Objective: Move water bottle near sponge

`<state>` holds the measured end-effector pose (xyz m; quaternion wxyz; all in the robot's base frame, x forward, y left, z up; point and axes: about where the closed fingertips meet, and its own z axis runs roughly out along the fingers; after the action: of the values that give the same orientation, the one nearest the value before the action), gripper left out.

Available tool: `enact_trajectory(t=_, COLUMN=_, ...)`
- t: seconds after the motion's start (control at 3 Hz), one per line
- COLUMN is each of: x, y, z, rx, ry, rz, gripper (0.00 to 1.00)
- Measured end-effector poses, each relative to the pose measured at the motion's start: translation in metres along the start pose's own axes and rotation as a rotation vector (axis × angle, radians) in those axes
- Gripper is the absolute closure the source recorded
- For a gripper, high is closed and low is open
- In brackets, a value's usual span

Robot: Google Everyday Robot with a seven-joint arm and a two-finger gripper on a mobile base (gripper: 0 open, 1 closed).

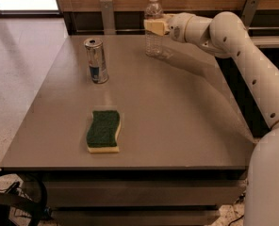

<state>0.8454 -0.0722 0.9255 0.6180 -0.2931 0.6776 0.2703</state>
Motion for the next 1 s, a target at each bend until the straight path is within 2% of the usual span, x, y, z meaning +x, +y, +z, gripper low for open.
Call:
enact_trajectory(t=0.33, x=-0.004, y=0.0, z=0.004, rx=-0.01, ry=0.002, rz=-0.002, gripper=1.0)
enact_trajectory(t=0.67, x=-0.025, y=0.002, z=-0.015, rx=0.0, ry=-0.021, rz=-0.018, gripper=1.0)
enact_trajectory(t=1.0, x=-0.055, y=0.01, z=-0.049, rx=0.023, ry=-0.054, rz=-0.043, gripper=1.0)
